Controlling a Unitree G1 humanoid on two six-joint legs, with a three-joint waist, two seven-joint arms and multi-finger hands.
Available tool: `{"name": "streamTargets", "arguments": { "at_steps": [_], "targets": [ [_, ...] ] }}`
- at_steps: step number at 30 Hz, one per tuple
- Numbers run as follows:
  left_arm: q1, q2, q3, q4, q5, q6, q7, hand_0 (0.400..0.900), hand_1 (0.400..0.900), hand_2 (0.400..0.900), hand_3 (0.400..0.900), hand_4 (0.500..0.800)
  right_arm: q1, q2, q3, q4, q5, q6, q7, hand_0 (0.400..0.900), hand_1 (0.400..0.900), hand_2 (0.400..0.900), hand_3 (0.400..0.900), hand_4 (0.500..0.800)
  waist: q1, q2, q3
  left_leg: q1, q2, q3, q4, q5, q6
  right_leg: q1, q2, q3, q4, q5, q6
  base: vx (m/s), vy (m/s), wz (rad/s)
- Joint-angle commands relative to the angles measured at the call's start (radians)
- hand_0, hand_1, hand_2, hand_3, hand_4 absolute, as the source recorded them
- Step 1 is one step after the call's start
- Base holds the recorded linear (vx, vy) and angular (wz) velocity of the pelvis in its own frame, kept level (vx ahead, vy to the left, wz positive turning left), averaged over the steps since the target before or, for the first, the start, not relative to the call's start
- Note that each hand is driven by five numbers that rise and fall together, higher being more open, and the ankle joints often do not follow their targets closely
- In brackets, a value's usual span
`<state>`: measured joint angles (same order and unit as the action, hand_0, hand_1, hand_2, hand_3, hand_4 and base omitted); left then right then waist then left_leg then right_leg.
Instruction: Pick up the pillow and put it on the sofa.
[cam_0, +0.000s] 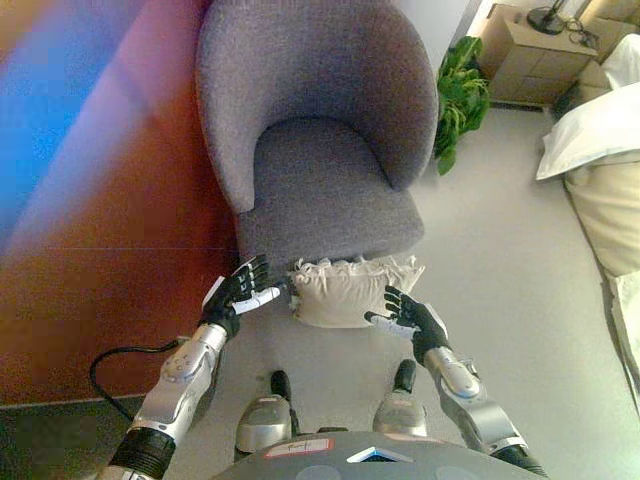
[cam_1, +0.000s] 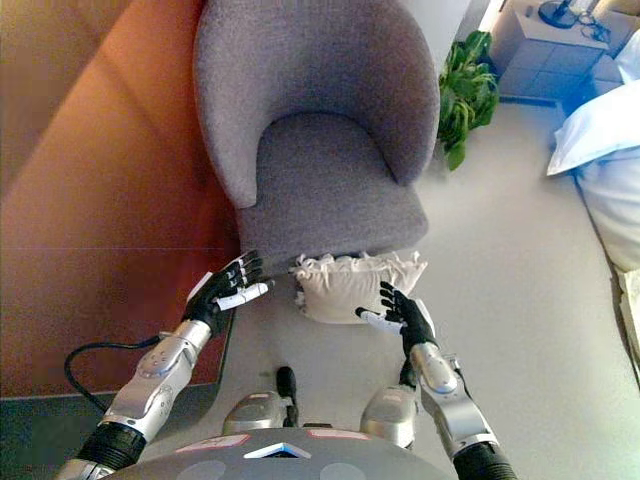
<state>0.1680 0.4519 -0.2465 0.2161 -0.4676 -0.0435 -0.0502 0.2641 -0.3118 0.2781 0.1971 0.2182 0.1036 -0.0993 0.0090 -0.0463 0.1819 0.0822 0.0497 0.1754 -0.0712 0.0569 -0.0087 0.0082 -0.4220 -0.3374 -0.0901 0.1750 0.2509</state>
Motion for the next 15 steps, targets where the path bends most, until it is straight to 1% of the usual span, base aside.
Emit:
{"name": "streamTargets", "arguments": {
  "at_steps": [1,2,3,5,7,8,9,11,13,15],
  "targets": [
    [0.007,0.016,0.033,-0.146,0.017,-0.101,0.018,0.900,0.900,0.900,0.900,0.800,-0.031,-0.058,-0.050,-0.084,-0.055,-0.058,-0.033,0.900,0.900,0.900,0.900,0.800,0.035,-0.014,-0.028,0.009,0.135,0.011,0.075,-0.093,-0.065,-0.020,0.010,-0.017,0.036,0.112,0.003,0.25,-0.223,0.33],
    [0.021,0.013,0.041,-0.147,0.011,-0.103,0.021,0.900,0.900,0.900,0.900,0.800,-0.026,-0.063,-0.053,-0.086,-0.066,-0.046,-0.032,0.900,0.900,0.900,0.900,0.800,0.038,-0.015,-0.037,0.017,0.151,0.008,0.075,-0.088,-0.074,-0.010,0.017,-0.019,0.034,0.098,0.001,0.26,-0.208,0.36],
    [0.034,0.012,0.053,-0.152,0.002,-0.102,0.016,0.900,0.900,0.900,0.900,0.800,-0.021,-0.073,-0.058,-0.087,-0.086,-0.044,-0.032,0.900,0.900,0.900,0.900,0.800,0.042,-0.014,-0.043,0.026,0.168,0.016,0.072,-0.078,-0.084,0.004,0.025,-0.034,0.028,0.089,-0.001,0.23,-0.172,0.33],
    [0.060,0.006,0.073,-0.173,-0.003,-0.099,0.000,0.900,0.900,0.900,0.900,0.800,-0.021,-0.095,-0.069,-0.085,-0.136,-0.057,-0.044,0.900,0.900,0.900,0.900,0.800,0.050,-0.010,-0.051,0.036,0.194,0.041,0.059,-0.053,-0.099,0.030,0.044,-0.065,0.013,0.069,-0.008,0.20,-0.133,0.32],
    [0.076,0.000,0.080,-0.180,-0.010,-0.100,-0.007,0.900,0.900,0.900,0.900,0.800,-0.043,-0.121,-0.081,-0.068,-0.189,-0.055,-0.079,0.900,0.900,0.900,0.900,0.800,0.056,0.007,-0.046,0.029,0.228,0.060,0.065,-0.015,-0.119,0.051,0.072,-0.085,0.015,0.038,-0.023,0.15,-0.095,0.31],
    [0.075,0.000,0.081,-0.180,-0.011,-0.100,-0.007,0.900,0.900,0.900,0.900,0.800,-0.045,-0.122,-0.082,-0.067,-0.194,-0.055,-0.081,0.900,0.900,0.900,0.900,0.800,0.055,0.006,-0.047,0.024,0.229,0.059,0.065,-0.010,-0.119,0.049,0.072,-0.087,0.015,0.038,-0.026,0.07,-0.076,0.37],
    [0.063,-0.001,0.080,-0.178,-0.020,-0.103,-0.018,0.900,0.900,0.900,0.900,0.800,-0.081,-0.149,-0.090,-0.051,-0.257,-0.057,-0.133,0.900,0.900,0.900,0.900,0.800,0.061,0.018,-0.028,-0.008,0.248,0.058,0.092,0.003,-0.130,0.049,0.084,-0.098,0.034,0.014,-0.039,-0.01,-0.066,0.40],
    [0.025,0.007,0.065,-0.172,-0.037,-0.114,-0.024,0.900,0.900,0.900,0.900,0.800,-0.144,-0.182,-0.088,-0.032,-0.361,-0.039,-0.203,0.900,0.900,0.900,0.900,0.800,0.063,0.027,0.004,-0.060,0.262,0.056,0.125,-0.003,-0.135,0.005,0.077,-0.101,0.092,-0.008,-0.049,-0.10,-0.065,0.50],
    [-0.025,0.018,0.052,-0.172,-0.048,-0.127,-0.027,0.900,0.900,0.900,0.900,0.800,-0.215,-0.214,-0.084,-0.018,-0.488,-0.002,-0.283,0.900,0.900,0.900,0.900,0.800,0.064,0.034,0.048,-0.119,0.277,0.040,0.166,-0.012,-0.137,-0.074,0.052,-0.092,0.171,-0.023,-0.054,-0.16,-0.054,0.43],
    [-0.064,0.036,0.038,-0.172,-0.063,-0.149,-0.019,0.900,0.900,0.900,0.900,0.800,-0.282,-0.248,-0.078,0.002,-0.599,0.026,-0.337,0.900,0.900,0.900,0.900,0.800,0.063,0.037,0.096,-0.173,0.290,0.017,0.211,-0.026,-0.138,-0.144,0.021,-0.073,0.235,-0.037,-0.055,-0.14,-0.062,0.30]
  ]
}}
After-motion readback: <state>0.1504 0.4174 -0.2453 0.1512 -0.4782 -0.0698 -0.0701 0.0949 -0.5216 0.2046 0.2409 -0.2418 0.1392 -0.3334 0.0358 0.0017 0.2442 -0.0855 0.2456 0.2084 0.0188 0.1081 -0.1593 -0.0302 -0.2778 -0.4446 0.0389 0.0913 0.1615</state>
